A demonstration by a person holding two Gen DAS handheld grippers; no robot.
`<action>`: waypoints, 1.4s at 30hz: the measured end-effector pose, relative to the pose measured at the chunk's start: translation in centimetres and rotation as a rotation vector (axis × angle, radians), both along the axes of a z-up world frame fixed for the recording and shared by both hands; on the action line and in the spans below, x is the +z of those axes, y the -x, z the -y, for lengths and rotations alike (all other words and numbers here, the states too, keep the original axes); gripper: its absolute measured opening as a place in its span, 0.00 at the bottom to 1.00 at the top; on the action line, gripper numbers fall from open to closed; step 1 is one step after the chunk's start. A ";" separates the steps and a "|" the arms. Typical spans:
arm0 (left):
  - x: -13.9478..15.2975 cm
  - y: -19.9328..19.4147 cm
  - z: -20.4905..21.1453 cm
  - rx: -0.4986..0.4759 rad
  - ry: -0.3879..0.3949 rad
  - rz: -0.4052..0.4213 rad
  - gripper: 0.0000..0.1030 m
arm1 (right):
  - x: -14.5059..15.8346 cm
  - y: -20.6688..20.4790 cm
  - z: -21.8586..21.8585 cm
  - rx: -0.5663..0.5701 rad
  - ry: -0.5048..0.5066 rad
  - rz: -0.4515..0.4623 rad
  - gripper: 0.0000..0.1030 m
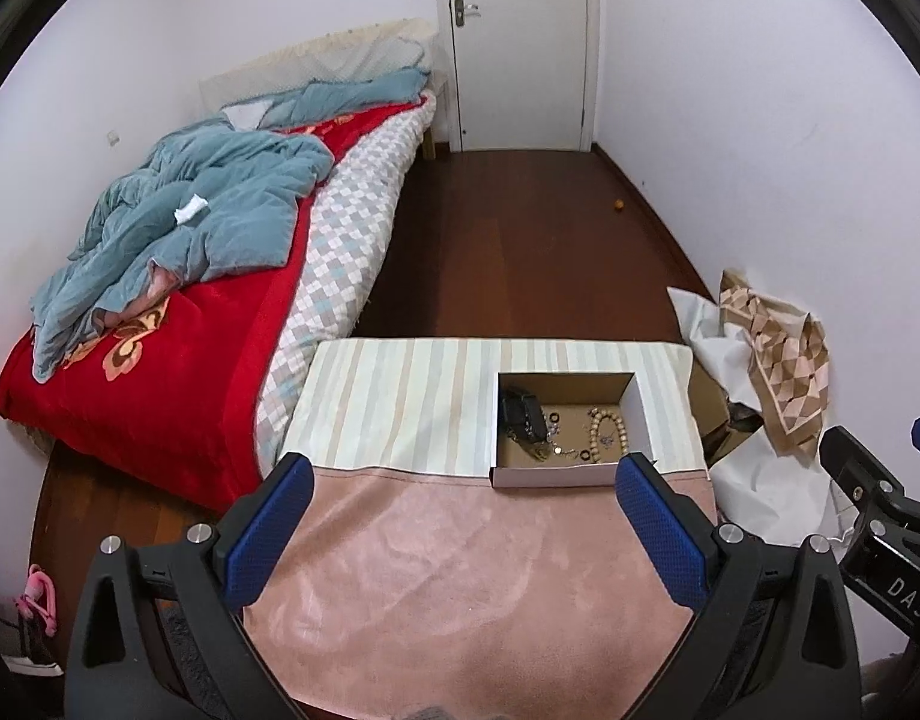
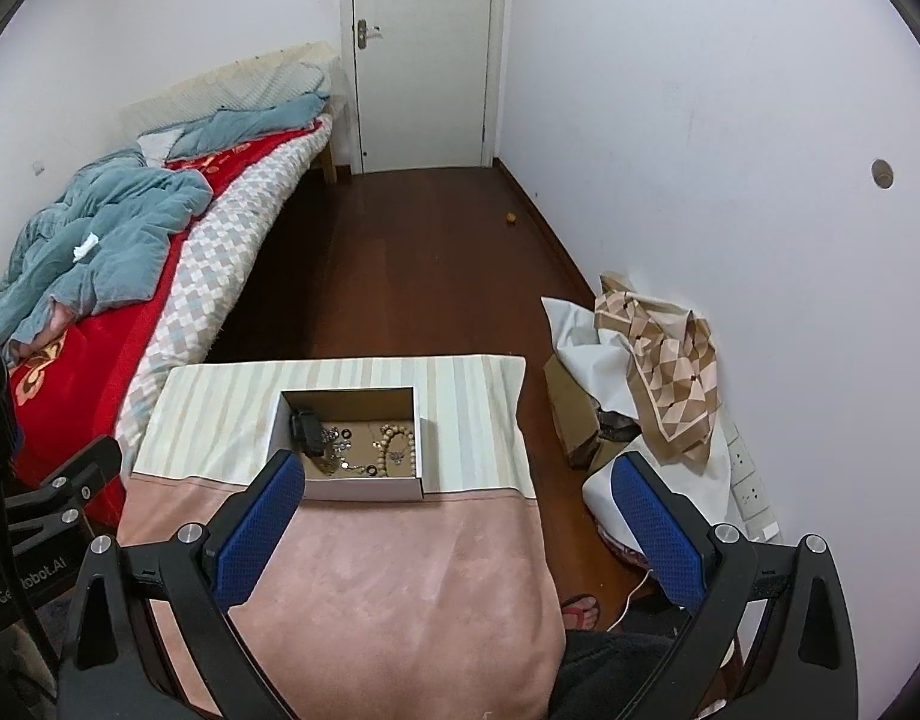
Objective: Organize jewelry
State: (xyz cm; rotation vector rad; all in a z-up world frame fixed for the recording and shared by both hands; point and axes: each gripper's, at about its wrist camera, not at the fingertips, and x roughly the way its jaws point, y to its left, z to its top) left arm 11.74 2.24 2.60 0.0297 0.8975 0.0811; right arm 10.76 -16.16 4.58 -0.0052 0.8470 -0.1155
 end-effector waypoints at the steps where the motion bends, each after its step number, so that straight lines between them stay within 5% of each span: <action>1: -0.2 -0.3 0.1 -0.001 -0.002 -0.008 1.00 | -0.2 -0.3 0.0 -0.001 -0.001 -0.005 1.00; 14: -1.5 -1.8 0.7 -0.010 0.017 -0.074 1.00 | -2.1 -2.4 0.3 0.002 -0.013 -0.065 1.00; 42: -1.8 -1.6 0.6 -0.001 0.029 -0.075 1.00 | -2.0 -2.2 -0.1 0.032 -0.004 -0.088 1.00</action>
